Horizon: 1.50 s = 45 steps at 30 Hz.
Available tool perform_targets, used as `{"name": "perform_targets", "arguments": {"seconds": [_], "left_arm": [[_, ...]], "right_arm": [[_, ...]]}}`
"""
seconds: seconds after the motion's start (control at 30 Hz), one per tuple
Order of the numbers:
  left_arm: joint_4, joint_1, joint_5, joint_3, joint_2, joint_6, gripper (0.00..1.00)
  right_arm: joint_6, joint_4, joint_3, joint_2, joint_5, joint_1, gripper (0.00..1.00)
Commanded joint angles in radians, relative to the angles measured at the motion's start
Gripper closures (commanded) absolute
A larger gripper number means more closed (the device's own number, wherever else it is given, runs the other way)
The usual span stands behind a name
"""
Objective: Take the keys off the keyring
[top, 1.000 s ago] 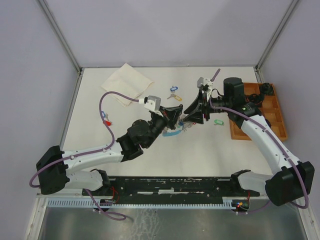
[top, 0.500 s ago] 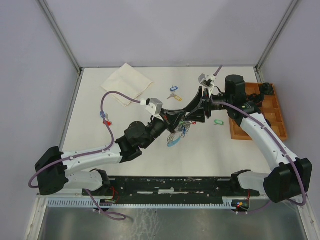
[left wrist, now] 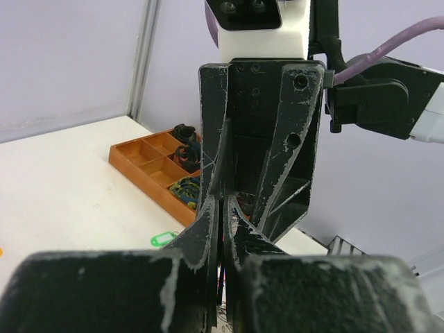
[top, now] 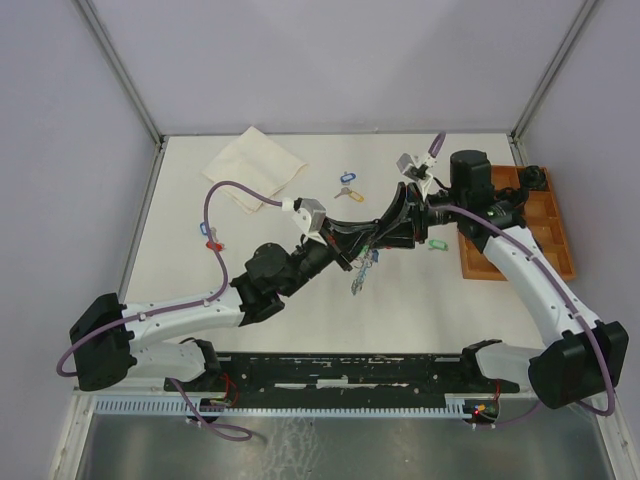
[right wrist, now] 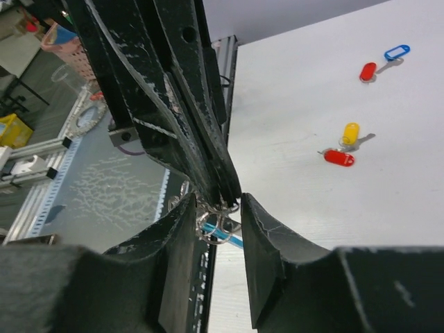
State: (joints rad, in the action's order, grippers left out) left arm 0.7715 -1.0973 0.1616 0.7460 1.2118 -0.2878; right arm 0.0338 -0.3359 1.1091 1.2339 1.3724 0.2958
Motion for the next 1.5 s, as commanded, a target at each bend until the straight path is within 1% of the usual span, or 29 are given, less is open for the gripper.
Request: {"name": "perform_targets", "arguments": {"seconds": [0.0,0.03,0.1,0.23,0.27,0.3,0.4,0.67,1.0,1.47], "left_arm": [[0.133,0.001,-0.043,0.020,-0.019,0.007,0.97],[0.136,0.001,-0.049,0.019,-0.017,0.004,0.97],[0.141,0.002,-0.058,0.018,-0.015,-0.002,0.97],[0.160,0.004,-0.073,0.013,-0.012,-0.014,0.97],[0.164,0.004,-0.075,0.013,-0.010,-0.016,0.97],[0.168,0.004,-0.076,0.013,-0.009,-0.019,0.97],[0.177,0.005,-0.075,0.012,-0.005,-0.022,0.97],[0.183,0.005,-0.077,0.016,0.012,-0.021,0.97],[0.178,0.005,-0.111,0.032,0.033,-0.024,0.97],[0.166,0.005,-0.106,0.036,0.045,-0.021,0.97]], "right_arm": [[0.200,-0.230,0.116,0.009,0.100,0.006,0.62],[0.279,-0.329,0.143,0.024,0.115,0.006,0.62],[0.509,-0.603,0.230,0.066,0.144,0.006,0.63],[1.122,-1.262,0.418,0.215,0.164,0.007,0.63],[1.263,-1.393,0.454,0.249,0.163,0.006,0.64],[1.275,-1.421,0.466,0.269,0.167,0.006,0.65],[1.294,-1.424,0.451,0.268,0.178,0.006,0.66],[1.284,-1.426,0.454,0.254,0.180,0.005,0.65],[1.240,-1.427,0.475,0.281,0.181,0.005,0.59],[1.215,-1.427,0.499,0.290,0.180,-0.012,0.59]]}}
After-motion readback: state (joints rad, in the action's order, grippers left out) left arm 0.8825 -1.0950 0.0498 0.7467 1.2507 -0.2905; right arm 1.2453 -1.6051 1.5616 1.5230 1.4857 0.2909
